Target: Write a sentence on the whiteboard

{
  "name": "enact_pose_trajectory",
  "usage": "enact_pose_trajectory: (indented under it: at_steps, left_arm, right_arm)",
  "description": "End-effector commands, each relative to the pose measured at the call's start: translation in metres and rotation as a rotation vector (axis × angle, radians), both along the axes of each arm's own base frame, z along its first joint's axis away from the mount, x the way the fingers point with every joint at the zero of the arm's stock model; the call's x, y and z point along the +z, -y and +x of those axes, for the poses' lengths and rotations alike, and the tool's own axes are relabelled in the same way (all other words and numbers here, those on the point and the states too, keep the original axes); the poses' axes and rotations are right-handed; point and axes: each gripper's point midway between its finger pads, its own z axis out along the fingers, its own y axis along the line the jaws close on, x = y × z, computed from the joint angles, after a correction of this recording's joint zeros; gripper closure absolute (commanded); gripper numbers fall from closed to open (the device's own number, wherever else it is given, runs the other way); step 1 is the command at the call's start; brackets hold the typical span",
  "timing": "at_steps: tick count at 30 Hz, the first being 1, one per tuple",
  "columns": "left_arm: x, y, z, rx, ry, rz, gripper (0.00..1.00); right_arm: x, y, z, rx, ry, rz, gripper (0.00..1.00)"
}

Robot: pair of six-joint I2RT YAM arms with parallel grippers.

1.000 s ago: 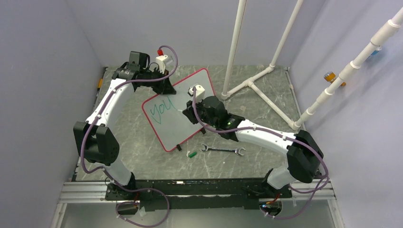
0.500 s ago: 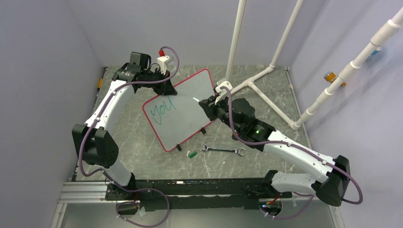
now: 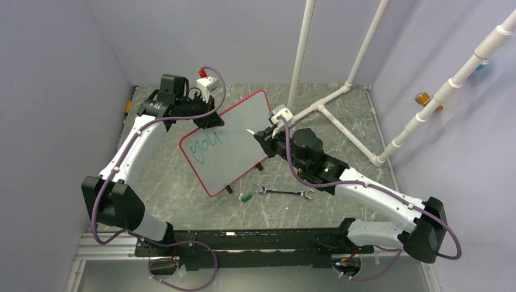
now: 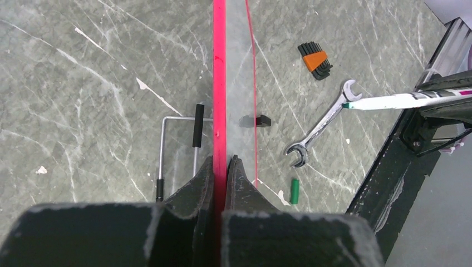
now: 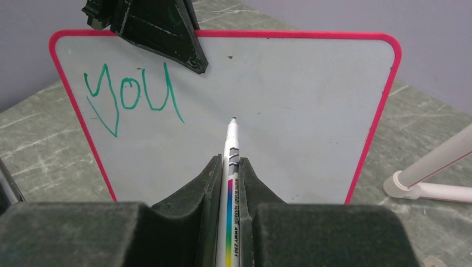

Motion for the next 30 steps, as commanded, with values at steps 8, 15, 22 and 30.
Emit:
enact_pose_trajectory:
  at_steps: [8, 15, 22, 30]
  left_arm:
    - [-0.033, -0.029, 0.021, 0.072, 0.095, 0.182, 1.00]
    - [-0.031, -0.028, 0.018, 0.075, 0.103, 0.169, 1.00]
    - [-0.033, -0.028, 0.019, 0.077, 0.097, 0.170, 1.00]
    - [-0.033, -0.028, 0.017, 0.079, 0.096, 0.176, 1.00]
  right_arm:
    - [0.008, -0.019, 0.002, 0.075, 0.067, 0.030, 1.00]
    - [0.007, -0.035, 0.001, 0.138, 0.071, 0.033, 1.00]
    - [0.011, -0.051, 0.004, 0.179, 0.077, 0.043, 1.00]
    - [0.017, -0.065, 0.022, 0.154, 0.099, 0.043, 1.00]
